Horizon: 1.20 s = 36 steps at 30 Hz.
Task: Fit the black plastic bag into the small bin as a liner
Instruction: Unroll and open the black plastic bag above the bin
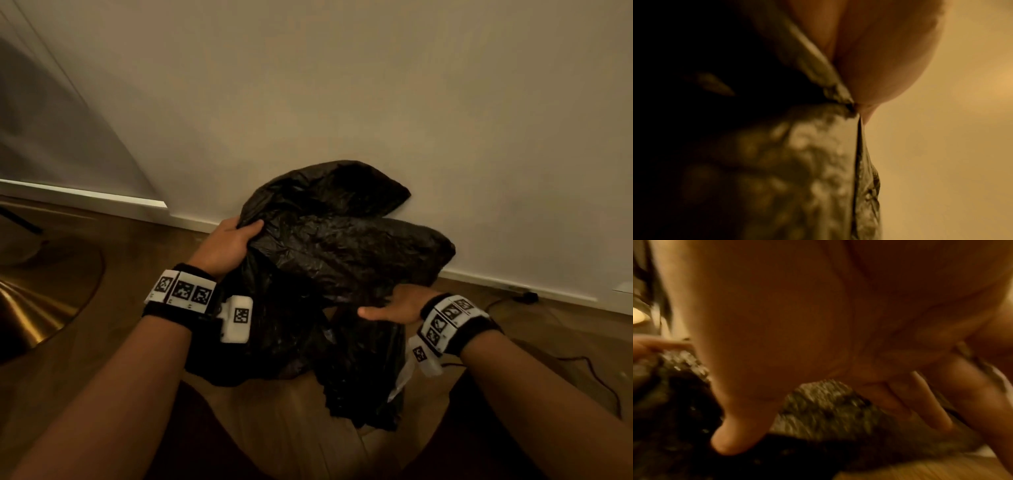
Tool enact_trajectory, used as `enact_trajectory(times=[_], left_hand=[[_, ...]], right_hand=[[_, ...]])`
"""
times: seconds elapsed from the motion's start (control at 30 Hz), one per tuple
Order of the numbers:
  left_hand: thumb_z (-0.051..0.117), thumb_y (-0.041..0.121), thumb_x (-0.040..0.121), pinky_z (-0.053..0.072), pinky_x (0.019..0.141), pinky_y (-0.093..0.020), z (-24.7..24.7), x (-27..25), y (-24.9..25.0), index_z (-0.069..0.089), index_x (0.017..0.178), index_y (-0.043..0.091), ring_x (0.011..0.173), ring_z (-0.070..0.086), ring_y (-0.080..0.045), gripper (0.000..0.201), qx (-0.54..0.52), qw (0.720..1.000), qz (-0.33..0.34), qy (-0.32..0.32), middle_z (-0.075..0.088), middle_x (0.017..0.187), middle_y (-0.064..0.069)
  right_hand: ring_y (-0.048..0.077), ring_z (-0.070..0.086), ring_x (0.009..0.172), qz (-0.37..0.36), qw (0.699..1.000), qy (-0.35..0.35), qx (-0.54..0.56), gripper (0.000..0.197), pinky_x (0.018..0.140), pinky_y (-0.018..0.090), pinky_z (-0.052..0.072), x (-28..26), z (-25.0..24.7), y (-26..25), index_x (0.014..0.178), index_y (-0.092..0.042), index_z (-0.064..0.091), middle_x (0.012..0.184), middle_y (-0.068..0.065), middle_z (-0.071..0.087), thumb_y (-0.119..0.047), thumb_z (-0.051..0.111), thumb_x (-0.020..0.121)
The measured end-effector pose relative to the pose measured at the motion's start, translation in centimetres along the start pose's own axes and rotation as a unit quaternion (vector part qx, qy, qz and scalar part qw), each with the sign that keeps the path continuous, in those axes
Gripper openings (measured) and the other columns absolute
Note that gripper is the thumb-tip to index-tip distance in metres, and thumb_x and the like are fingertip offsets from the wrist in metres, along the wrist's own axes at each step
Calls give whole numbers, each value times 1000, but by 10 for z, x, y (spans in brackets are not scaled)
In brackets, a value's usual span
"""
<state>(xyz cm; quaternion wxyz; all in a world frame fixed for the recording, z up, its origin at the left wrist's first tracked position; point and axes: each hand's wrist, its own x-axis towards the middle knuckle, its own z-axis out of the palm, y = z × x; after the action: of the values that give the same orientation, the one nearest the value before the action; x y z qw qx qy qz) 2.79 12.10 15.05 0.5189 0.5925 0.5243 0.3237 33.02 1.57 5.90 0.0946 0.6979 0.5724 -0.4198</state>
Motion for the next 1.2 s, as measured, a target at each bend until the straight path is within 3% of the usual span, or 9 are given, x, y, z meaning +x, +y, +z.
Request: enact_trajectory(times=[0.17,0.23,0.37,0.57,0.73,0.9,1.0,1.1,1.2], left_hand=[[52,46,95,46,103,-38,-7,5,-6,66,97,29,105,65,-18,22,2,1000,-16,20,70,103,8],[51,55,92,46,102,-38,-7,4,-8,67,98,32,107,64,-19,29,14,1000,-26,4,71,106,6],[43,50,98,47,77,-22,2,-4,-6,67,110,24,98,65,-10,37,82,996,-17,-44,69,101,12],[73,33,84,47,101,-30,18,-4,-17,47,139,28,119,59,-5,61,82,986,39,-138,62,129,13],[86,30,69,40,97,-5,45,-1,-22,30,147,28,123,46,15,96,153,967,136,-152,50,135,20],[82,18,74,44,86,-9,47,5,-25,48,135,25,108,54,16,70,179,965,155,-113,61,123,15],[75,14,80,49,94,-25,34,9,-28,54,131,22,113,60,-4,56,180,965,152,-114,64,125,5],[74,20,81,50,95,-31,27,8,-27,56,128,23,110,61,-4,51,209,958,141,-138,65,121,7],[71,5,82,45,80,-8,36,4,-20,58,121,19,95,60,15,43,206,948,151,-188,65,107,17]], right_hand=[[18,30,146,-55,991,10,125,110,121,36,19,20,16,-10,151,-36,31,157,-10,32,-95,51,60],[17,46,132,-58,947,29,313,95,115,39,30,32,24,-16,135,-35,50,137,-12,53,-90,59,58],[13,61,114,-119,838,40,530,23,100,36,40,27,14,-59,117,-30,63,117,-10,69,-37,61,95],[28,62,121,-191,763,8,617,38,104,52,47,9,-9,-98,134,-14,57,129,8,66,-29,56,99],[29,57,127,-234,717,-57,654,47,103,48,48,-1,-14,-116,142,-11,49,137,10,61,-28,52,99],[30,64,115,-234,798,-13,556,43,104,46,48,-3,-17,-108,133,-11,59,128,9,66,-36,54,98],[13,70,88,-244,897,212,300,41,89,47,56,-14,-32,-91,98,-18,71,94,3,73,-56,63,86],[13,50,127,-320,873,354,101,80,111,40,42,-27,-46,-81,135,-24,48,136,0,50,-59,79,69],[30,2,152,-317,864,362,-148,133,120,51,4,-25,-46,-84,156,-24,3,164,4,-1,-71,78,57]])
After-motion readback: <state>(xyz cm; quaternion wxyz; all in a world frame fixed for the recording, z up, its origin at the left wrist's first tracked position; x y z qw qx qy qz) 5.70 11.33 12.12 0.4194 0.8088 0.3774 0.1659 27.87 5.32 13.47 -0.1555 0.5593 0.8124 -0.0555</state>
